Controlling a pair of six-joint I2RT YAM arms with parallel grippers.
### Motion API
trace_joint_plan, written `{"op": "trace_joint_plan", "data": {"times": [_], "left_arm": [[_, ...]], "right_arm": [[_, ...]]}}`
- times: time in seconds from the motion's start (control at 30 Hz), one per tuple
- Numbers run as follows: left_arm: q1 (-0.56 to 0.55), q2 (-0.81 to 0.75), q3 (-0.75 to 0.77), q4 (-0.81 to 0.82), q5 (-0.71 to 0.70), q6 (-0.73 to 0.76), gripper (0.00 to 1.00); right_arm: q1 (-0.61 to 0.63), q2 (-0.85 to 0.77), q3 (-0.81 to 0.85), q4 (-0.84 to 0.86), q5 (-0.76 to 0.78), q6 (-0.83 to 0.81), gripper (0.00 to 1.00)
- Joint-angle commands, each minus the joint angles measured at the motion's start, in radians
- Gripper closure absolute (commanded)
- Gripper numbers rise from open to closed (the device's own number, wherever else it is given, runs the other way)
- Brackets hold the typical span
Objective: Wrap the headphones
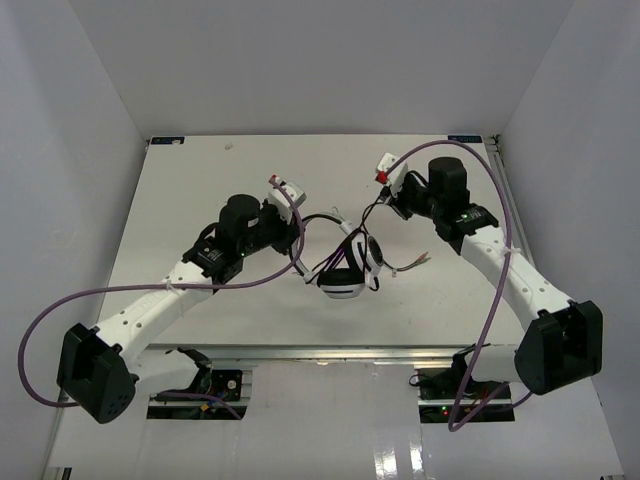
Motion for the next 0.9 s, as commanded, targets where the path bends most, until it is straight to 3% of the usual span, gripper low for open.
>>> {"op": "trace_joint_plan", "data": {"times": [0.0,0.17,0.3,0.53,0.6,0.77,0.87], "left_arm": [[0.003,-0.103,0.043,0.076,0.092,-0.138,1.0],[0.003,-0.103,0.131,0.17,0.095,-0.307,1.0],[0.003,-0.033,0.27,0.197,0.115,-0.422,1.0],[0.003,0.041,0.491,0.174,0.004,-0.473,1.0],[0.003,0.048,0.533,0.159,-0.135,-0.496,1.0],[0.004,0.033,0.547,0.166,-0.637,-0.505,1.0],[0.006,0.069,0.557,0.184,-0.846,-0.483,1.0]], "right_arm": [[-0.061,0.065,-0.047,0.107,-0.546,0.244,0.79],[-0.059,0.125,-0.233,0.62,-0.798,0.649,0.69],[-0.025,0.244,-0.217,0.766,-0.851,0.792,0.65],[0.047,0.37,-0.26,1.109,-0.857,0.996,0.64],[0.055,0.39,-0.283,1.144,-0.861,1.019,0.66],[0.062,0.362,-0.375,1.168,-0.857,0.99,0.71],[0.08,0.304,-0.41,1.123,-0.856,0.948,0.89]]}}
